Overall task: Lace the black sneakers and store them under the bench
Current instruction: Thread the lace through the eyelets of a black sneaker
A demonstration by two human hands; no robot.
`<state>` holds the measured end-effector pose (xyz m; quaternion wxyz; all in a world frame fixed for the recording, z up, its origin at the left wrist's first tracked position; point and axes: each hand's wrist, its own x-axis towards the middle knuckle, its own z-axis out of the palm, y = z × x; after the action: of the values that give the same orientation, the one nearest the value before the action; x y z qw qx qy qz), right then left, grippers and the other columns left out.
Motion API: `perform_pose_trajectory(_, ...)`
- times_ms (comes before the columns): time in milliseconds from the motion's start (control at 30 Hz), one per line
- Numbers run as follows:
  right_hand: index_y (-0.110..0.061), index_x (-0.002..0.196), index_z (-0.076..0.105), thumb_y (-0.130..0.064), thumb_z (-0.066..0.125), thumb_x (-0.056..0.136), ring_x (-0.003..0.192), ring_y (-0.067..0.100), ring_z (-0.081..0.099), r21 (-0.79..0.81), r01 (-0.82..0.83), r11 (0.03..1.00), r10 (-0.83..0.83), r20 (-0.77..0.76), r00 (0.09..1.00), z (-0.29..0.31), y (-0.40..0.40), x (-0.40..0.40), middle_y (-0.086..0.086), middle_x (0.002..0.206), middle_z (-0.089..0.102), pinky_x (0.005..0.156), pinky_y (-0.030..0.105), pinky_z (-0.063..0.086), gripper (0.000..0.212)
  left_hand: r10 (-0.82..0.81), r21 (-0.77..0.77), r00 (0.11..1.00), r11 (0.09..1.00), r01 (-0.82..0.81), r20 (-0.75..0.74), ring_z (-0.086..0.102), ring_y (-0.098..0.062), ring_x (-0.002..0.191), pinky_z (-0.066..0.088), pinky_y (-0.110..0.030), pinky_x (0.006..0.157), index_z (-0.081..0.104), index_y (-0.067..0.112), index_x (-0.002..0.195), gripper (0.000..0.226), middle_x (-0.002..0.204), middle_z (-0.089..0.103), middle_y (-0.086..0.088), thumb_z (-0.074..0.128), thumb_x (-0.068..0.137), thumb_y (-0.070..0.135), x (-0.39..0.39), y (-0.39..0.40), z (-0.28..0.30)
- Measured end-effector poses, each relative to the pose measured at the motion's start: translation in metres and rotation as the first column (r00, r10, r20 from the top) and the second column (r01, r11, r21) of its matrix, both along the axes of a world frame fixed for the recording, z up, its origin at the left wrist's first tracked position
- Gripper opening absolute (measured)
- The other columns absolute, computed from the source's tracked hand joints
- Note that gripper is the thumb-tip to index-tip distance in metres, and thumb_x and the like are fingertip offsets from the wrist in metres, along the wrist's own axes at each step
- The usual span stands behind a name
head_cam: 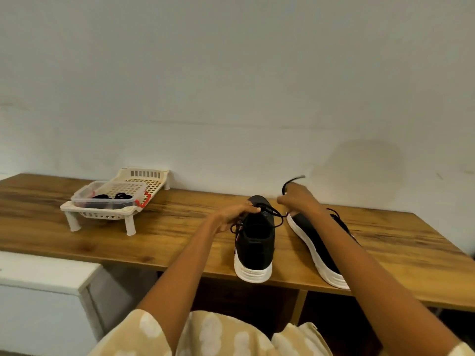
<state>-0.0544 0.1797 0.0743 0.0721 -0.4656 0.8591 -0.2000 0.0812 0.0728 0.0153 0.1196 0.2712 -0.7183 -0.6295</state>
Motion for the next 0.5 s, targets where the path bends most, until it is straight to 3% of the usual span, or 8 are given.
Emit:
perform_pose_trajectory(100,-0.007,0.073,0.056,-0.041,0.052,0.093,0.048,0.017,0.057,-0.008,0.046,0.999,-0.045,0.065,0.997,0.009,0.005,-0.003,0.003,0.057,0.059,0.055,0.025,0.050,0.040,0.078,0.050,0.996,0.996,-0.076,-0.033,0.053,-0.013,0.084,0.043,-0.025,0.074,0.051,0.018,0.088,0.013,0.090,0.059,-0.001,0.059,0.091,0.027,-0.003,0.001,-0.002)
perform_pose_trajectory(200,-0.006,0.069,0.062,-0.065,0.035,0.091,0.052,0.017,0.060,-0.030,0.092,0.995,-0.091,0.035,0.995,0.016,0.006,-0.001,0.004,0.060,0.064,0.067,0.031,0.053,0.068,0.219,0.078,0.969,0.974,-0.212,-0.110,0.050,-0.013,0.072,0.042,-0.023,0.066,0.048,0.018,0.084,0.020,0.082,0.055,-0.002,0.060,0.090,0.032,-0.011,0.001,-0.009)
perform_pose_trajectory(300,-0.007,0.088,0.065,-0.051,0.043,0.095,0.088,0.026,0.064,-0.131,-0.051,0.990,0.035,-0.125,0.992,0.010,-0.006,0.001,0.007,0.089,0.067,0.076,0.032,0.047,0.050,0.332,0.028,0.923,0.942,-0.333,-0.195,0.048,-0.010,0.062,0.042,-0.018,0.056,0.052,0.017,0.079,0.020,0.071,0.054,0.001,0.065,0.088,0.029,-0.017,0.001,-0.016)
perform_pose_trajectory(367,-0.011,0.109,0.065,-0.038,0.052,0.095,0.107,0.023,0.058,-0.018,-0.279,0.960,0.277,-0.092,0.957,0.001,-0.016,0.004,0.006,0.113,0.065,0.082,0.029,0.042,0.033,0.337,0.033,0.917,0.941,-0.338,-0.213,0.049,-0.009,0.059,0.042,-0.016,0.052,0.058,0.016,0.078,0.017,0.068,0.055,0.001,0.067,0.086,0.027,-0.016,-0.002,-0.018)
perform_pose_trajectory(433,-0.012,0.118,0.065,-0.031,0.056,0.094,0.110,0.022,0.057,0.095,-0.394,0.914,0.399,-0.043,0.916,-0.009,-0.023,0.006,0.007,0.121,0.064,0.081,0.025,0.040,0.032,0.296,0.039,0.934,0.955,-0.294,-0.202,0.049,-0.010,0.058,0.041,-0.018,0.052,0.063,0.015,0.078,0.014,0.068,0.055,-0.002,0.067,0.087,0.026,-0.012,-0.006,-0.017)
perform_pose_trajectory(500,-0.013,0.118,0.066,-0.027,0.060,0.091,0.105,0.021,0.058,0.059,-0.397,0.916,0.400,-0.061,0.914,-0.017,-0.026,0.005,0.007,0.117,0.066,0.070,0.020,0.038,0.031,0.279,0.045,0.945,0.960,-0.275,-0.172,0.048,-0.011,0.057,0.041,-0.019,0.051,0.064,0.015,0.075,0.016,0.067,0.055,-0.003,0.068,0.086,0.025,-0.009,-0.010,-0.015)
